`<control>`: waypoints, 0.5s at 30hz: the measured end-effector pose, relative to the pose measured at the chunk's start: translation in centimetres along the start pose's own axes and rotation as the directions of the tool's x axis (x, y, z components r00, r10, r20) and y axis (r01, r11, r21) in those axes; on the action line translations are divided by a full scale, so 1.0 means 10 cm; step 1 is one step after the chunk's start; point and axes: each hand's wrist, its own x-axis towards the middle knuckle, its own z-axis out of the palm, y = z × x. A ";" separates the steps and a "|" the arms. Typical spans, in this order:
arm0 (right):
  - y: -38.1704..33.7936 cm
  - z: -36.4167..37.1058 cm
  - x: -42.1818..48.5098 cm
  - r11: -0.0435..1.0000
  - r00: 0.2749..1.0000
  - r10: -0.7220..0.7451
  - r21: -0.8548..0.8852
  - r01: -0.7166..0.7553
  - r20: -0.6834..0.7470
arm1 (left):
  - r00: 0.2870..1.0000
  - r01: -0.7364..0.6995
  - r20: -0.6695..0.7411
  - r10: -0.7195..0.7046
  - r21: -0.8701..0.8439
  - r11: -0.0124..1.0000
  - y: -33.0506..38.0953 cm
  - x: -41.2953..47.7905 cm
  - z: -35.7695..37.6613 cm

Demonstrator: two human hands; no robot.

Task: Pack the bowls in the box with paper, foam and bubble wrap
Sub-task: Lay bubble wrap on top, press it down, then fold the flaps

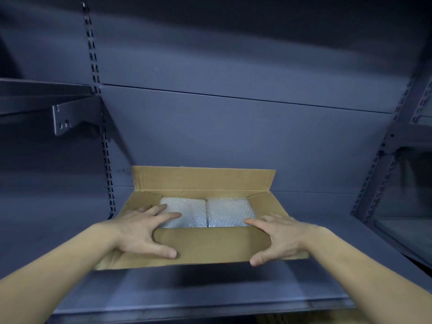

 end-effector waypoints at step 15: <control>0.25 -0.15 -0.12 0.944 0.980 -0.040 0.314 0.102 -0.196 | 0.995 -0.095 -0.056 0.085 -0.192 0.977 -0.09 -0.19 -0.22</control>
